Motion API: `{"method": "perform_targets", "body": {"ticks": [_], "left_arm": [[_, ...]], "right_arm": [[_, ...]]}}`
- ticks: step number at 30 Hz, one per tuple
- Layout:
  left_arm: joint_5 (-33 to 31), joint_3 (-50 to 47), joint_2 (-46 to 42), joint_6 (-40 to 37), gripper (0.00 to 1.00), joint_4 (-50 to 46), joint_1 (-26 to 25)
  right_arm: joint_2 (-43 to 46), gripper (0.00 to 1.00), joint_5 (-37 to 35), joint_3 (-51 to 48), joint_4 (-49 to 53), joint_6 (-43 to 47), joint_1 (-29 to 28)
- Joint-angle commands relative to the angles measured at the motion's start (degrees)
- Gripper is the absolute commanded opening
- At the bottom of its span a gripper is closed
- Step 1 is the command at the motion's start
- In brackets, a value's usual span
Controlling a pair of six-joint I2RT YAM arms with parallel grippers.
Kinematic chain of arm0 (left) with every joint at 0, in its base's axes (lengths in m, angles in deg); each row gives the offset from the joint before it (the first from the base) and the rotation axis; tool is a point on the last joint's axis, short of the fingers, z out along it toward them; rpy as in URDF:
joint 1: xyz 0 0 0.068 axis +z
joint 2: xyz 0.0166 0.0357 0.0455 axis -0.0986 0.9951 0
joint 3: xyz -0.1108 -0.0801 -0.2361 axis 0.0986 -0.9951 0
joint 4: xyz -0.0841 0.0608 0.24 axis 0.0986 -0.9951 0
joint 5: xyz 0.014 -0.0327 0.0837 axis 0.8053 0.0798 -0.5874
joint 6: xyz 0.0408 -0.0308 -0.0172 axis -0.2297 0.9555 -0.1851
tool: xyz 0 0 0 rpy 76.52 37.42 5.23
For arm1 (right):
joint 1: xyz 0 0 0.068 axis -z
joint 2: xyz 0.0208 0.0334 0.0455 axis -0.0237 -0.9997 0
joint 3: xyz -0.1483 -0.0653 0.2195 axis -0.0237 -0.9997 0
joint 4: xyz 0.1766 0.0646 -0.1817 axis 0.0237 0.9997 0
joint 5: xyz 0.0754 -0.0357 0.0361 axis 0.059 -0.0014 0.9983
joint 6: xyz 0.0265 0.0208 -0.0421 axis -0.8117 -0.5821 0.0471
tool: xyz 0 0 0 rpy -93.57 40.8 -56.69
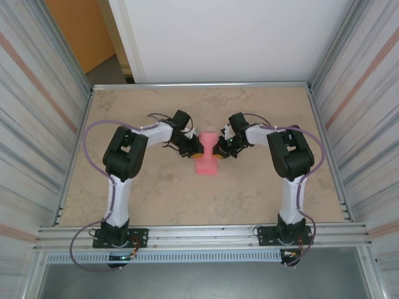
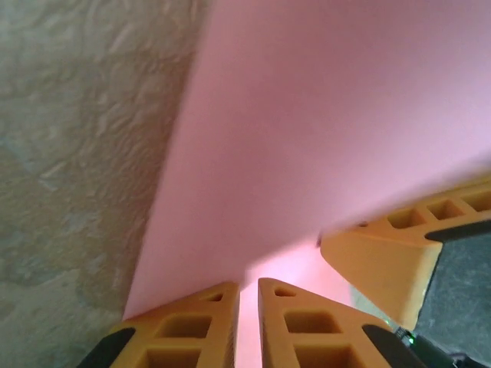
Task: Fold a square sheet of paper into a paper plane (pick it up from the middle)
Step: First fold in half a square sheet of paper at the center of the table.
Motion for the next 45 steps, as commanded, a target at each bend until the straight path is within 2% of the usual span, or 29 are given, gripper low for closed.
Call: {"method": "perform_targets", "body": {"ticks": [1, 6, 11, 16, 21, 29, 36, 39, 45], "left_arm": [[-0.63, -3.20, -0.25, -3.17, 0.15, -1.91, 2.79], [-0.04, -5.16, -5.61, -4.71, 0.14, -1.58, 6.45], [4.69, -5.17, -9.03, -2.14, 0.15, 5.47, 4.92], [6.23, -4.02, -5.82, 2.42, 0.15, 13.16, 0.84], [5.89, -0.76, 0.00, 3.20, 0.15, 13.47, -0.57], [0.28, -2.02, 2.74, 1.78, 0.15, 13.42, 3.77], [-0.82, -3.54, -1.52, -0.64, 0.15, 12.03, 8.04], [0.67, -3.57, -4.78, -0.92, 0.15, 13.10, 7.16], [1.61, -4.37, -6.35, 2.19, 0.15, 19.04, 2.10]], "right_arm": [[-8.81, 0.01, -15.28, -4.50, 8.76, 1.26, 0.09], [-8.62, 0.01, -15.40, -4.45, 9.12, 1.50, 0.20], [-8.56, 0.01, -15.37, -4.43, 9.21, 1.39, 0.18], [-8.59, 0.01, -15.58, -4.60, 9.18, 1.32, 0.24], [-8.68, 0.01, -15.65, -4.76, 9.18, 1.43, 0.26], [-8.70, 0.01, -15.87, -5.42, 8.94, 1.64, 0.75], [-8.46, 0.01, -15.74, -5.76, 8.89, 1.68, 0.97], [-8.35, 0.01, -15.77, -5.75, 8.78, 1.67, 0.98], [-8.55, 0.01, -15.76, -5.90, 8.66, 1.49, 0.99]]}}
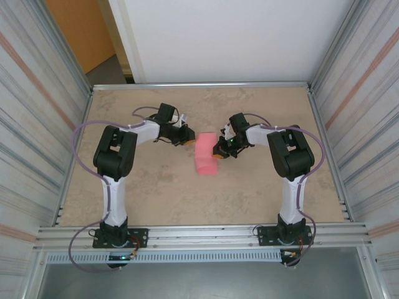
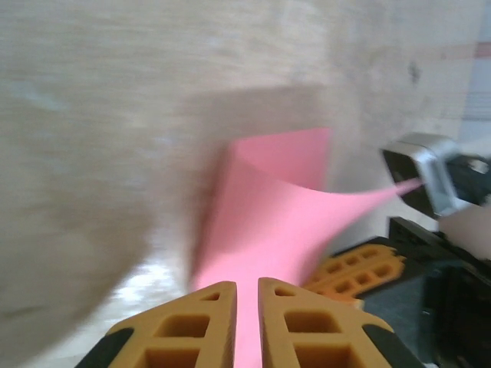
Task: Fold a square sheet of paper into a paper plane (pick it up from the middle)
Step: First fold in half a square sheet of paper at the center of the table.
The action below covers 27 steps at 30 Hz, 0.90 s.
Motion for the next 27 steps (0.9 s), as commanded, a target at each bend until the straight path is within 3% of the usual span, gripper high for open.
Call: {"method": "perform_targets", "body": {"ticks": [1, 10, 22, 27], "left_arm": [[0.14, -0.31, -1.92, 2.00, 0.15, 4.32, -3.94], [-2.92, 4.98, 6.57, 3.32, 0.15, 3.10, -5.36], [-6.88, 4.73, 8.43, 1.06, 0.15, 1.43, 2.85], [-3.13, 5.93, 8.19, 3.90, 0.15, 2.56, 5.44]], "right_arm": [[-8.51, 0.01, -16.61, -5.44, 9.29, 0.43, 0.45], [-8.79, 0.01, -16.50, -5.54, 9.25, 0.54, 0.36], [-8.81, 0.01, -16.79, -6.06, 8.57, 0.34, 0.56], [-8.59, 0.01, -16.77, -6.42, 8.51, 0.43, 0.75]]}}
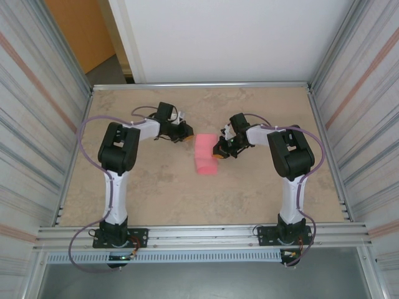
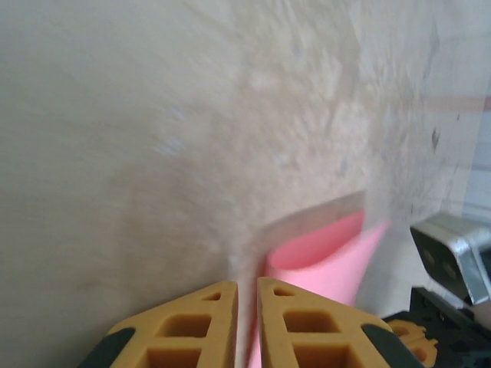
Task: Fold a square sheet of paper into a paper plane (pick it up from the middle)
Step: First fold in half a square sheet of paper at the center of the table.
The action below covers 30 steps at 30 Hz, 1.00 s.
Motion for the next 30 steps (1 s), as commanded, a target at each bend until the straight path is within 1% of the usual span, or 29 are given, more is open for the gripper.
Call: {"method": "perform_targets", "body": {"ticks": [1, 6, 7, 9, 11, 13, 17, 22, 27, 30], "left_arm": [[0.06, 1.75, 0.96, 1.22, 0.15, -0.61, 1.28], [0.40, 2.09, -2.51, 1.50, 0.15, 0.09, -2.03], [1.14, 1.26, -2.75, 2.64, 0.16, 1.58, -3.19], [3.78, -1.36, -2.69, 6.30, 0.16, 7.85, -4.76], [4.14, -3.33, -1.95, 9.53, 0.16, 13.15, -5.88], [3.78, -3.59, -0.77, 10.23, 0.16, 14.05, -6.39], [1.96, -1.99, 0.67, 8.66, 0.15, 10.60, -6.39], [-3.43, 3.22, 2.79, 2.77, 0.15, -0.63, -6.17], [-4.99, 5.51, 5.06, 1.17, 0.15, -4.31, -4.85], [-7.32, 7.69, 6.08, -0.69, 0.15, -8.65, -3.82]], "right_arm": [[-8.53, 0.01, -17.51, -5.98, 9.23, 0.32, 0.56], [-8.46, 0.01, -17.27, -6.10, 9.03, 0.14, 0.47], [-8.48, 0.01, -17.26, -6.04, 9.02, 0.15, 0.43], [-8.58, 0.01, -17.10, -6.29, 8.74, 0.10, 0.41], [-8.72, 0.01, -16.96, -6.47, 8.52, -0.03, 0.43], [-8.84, 0.01, -16.90, -6.57, 8.34, -0.03, 0.43], [-8.98, 0.01, -16.80, -6.67, 8.32, 0.06, 0.43], [-9.16, 0.01, -16.89, -6.80, 8.06, -0.04, 0.42], [-8.93, 0.01, -16.90, -7.01, 8.05, -0.12, 0.45], [-8.85, 0.01, -17.07, -7.13, 8.05, -0.03, 0.57]]}}
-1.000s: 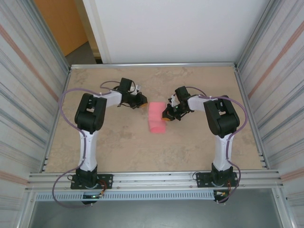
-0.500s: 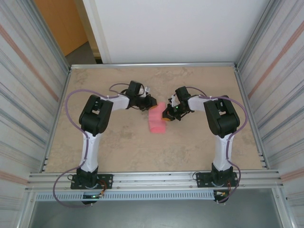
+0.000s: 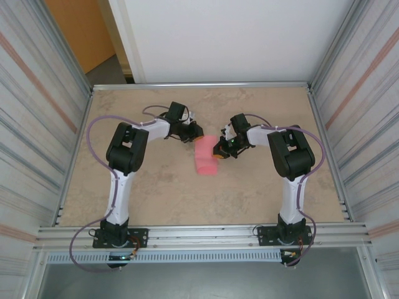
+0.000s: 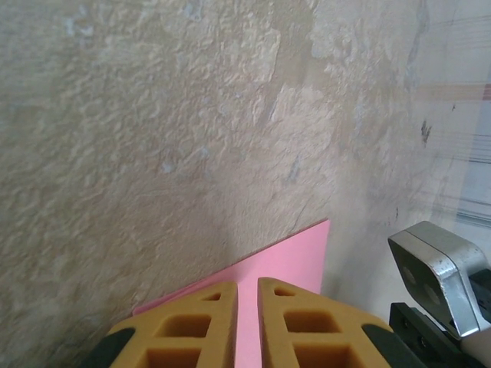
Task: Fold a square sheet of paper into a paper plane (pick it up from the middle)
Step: First fold in half a square sheet of paper at the center of the table.
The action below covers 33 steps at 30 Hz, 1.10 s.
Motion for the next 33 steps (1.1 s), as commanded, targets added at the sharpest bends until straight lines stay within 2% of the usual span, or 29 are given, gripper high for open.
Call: {"method": "perform_targets", "body": {"ticks": [1, 5, 10, 17, 20, 25, 33], "left_arm": [[-6.24, 2.39, 2.88, -4.22, 0.15, -7.97, 2.23], [-5.46, 4.49, 2.53, -5.17, 0.15, -10.66, 4.84], [-3.12, 3.70, -3.30, -6.62, 0.17, -11.62, 5.95], [0.35, -9.89, -17.65, -6.54, 0.16, -10.25, 1.27], [2.35, -14.75, -20.38, -4.58, 0.15, -8.35, -1.96], [4.51, -16.88, -19.14, -3.77, 0.14, -8.38, -6.11], [4.43, -16.02, -14.39, -5.53, 0.13, -12.19, -6.17]], "right_arm": [[-8.81, 0.01, -17.97, -6.37, 9.34, -0.10, 0.33], [-8.72, 0.01, -18.04, -6.32, 9.43, -0.01, 0.31], [-8.54, 0.01, -18.23, -6.38, 9.68, -0.01, 0.35], [-8.49, 0.01, -18.24, -6.50, 10.29, 0.17, 0.23], [-8.61, 0.01, -18.41, -6.27, 10.62, 0.23, 0.33], [-8.54, 0.01, -18.72, -6.34, 11.03, 0.31, 0.30], [-8.28, 0.01, -19.05, -6.82, 11.04, 0.34, 0.23]]}}
